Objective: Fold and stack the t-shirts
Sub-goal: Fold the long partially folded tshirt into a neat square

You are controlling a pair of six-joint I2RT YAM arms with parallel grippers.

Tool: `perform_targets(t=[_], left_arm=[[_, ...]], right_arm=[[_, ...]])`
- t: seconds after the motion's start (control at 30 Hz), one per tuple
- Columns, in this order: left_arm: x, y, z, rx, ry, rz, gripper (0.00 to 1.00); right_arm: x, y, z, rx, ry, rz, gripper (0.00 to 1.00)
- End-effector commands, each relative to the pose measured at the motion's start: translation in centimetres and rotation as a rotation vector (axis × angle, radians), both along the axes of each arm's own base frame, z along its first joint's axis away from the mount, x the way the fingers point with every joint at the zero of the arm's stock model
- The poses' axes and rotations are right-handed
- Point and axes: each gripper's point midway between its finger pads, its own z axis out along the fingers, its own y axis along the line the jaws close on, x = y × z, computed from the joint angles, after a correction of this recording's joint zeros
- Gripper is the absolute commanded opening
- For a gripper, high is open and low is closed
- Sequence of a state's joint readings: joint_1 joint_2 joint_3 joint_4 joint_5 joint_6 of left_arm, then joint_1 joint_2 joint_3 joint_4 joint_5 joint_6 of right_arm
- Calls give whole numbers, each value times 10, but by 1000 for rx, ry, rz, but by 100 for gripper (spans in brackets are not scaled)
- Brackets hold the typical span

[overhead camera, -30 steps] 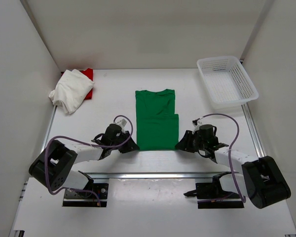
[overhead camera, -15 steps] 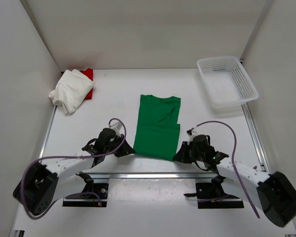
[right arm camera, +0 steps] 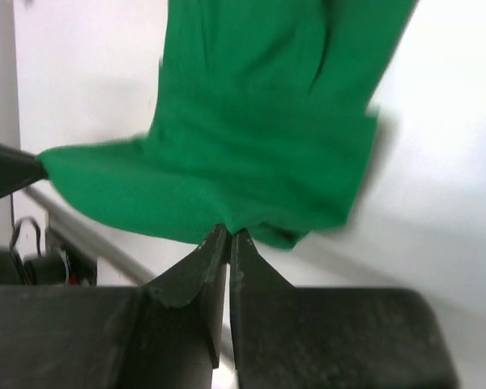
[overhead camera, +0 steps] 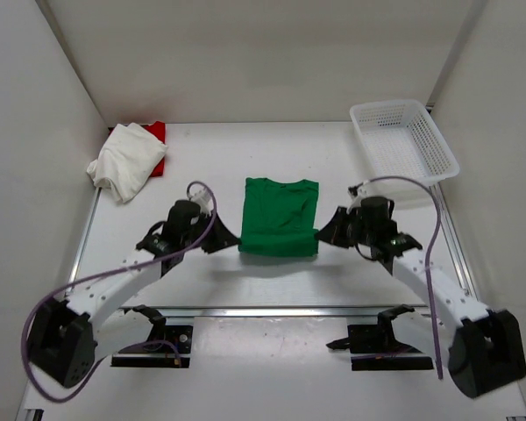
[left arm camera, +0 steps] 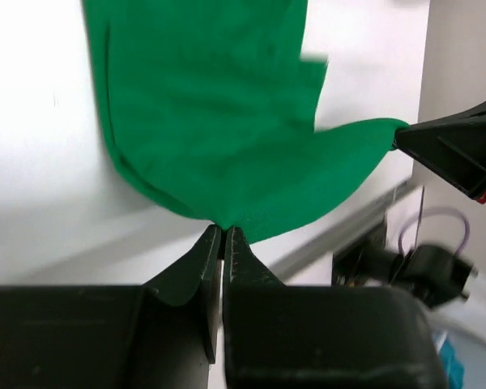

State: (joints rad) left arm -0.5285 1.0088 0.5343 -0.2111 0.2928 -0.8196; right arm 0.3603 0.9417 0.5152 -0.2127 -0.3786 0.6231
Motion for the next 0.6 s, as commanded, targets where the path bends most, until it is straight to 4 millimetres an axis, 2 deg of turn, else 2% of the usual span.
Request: perform_targets(t=[0.0, 0.03, 0.1, 0.13, 0.17, 0.2, 0.23, 0.27, 0.33, 0.37, 0.4, 0.43, 0.47, 0.5, 0.53, 0.57], left_arm=[[70, -4, 42, 7, -156, 83, 0], [90, -8, 45, 22, -156, 99, 0], [130, -2, 41, 97, -181, 180, 0], [145, -10, 38, 77, -152, 159, 0], [161, -7, 24, 64, -111, 186, 0], [177, -8, 38, 25, -127, 198, 0], [193, -7, 33, 52, -133, 223, 0], [208, -6, 32, 66, -137, 242, 0], [233, -4, 26, 93, -139, 259, 0], [239, -1, 7, 113, -97, 264, 0], [252, 1, 12, 117, -111, 272, 0], [263, -1, 6, 128, -101, 279, 1], [273, -1, -3, 132, -88, 281, 2], [278, -2, -15, 140, -69, 283, 4], [286, -4, -8, 133, -87, 288, 5], [293, -4, -11, 139, -88, 293, 5]], right_arm=[[65, -6, 33, -17, -145, 17, 0], [88, -12, 50, -11, -191, -8, 0], [125, -15, 40, -2, -142, -17, 0], [145, -16, 41, -1, -135, -19, 0], [165, -17, 57, -12, -178, -18, 0], [177, -21, 39, -33, -129, -28, 0], [192, -21, 34, -37, -110, -35, 0], [208, -24, 44, -33, -137, -46, 0], [230, -30, 26, -21, -105, -70, 0], [242, -35, 31, -11, -118, -79, 0], [248, -34, 17, -6, -92, -73, 0], [259, -39, 8, -9, -71, -82, 0], [270, -40, 5, -15, -72, -87, 0], [279, -43, 11, -16, -85, -87, 0], [282, -43, -2, -14, -57, -83, 1], [291, -41, -3, -10, -66, -71, 0]])
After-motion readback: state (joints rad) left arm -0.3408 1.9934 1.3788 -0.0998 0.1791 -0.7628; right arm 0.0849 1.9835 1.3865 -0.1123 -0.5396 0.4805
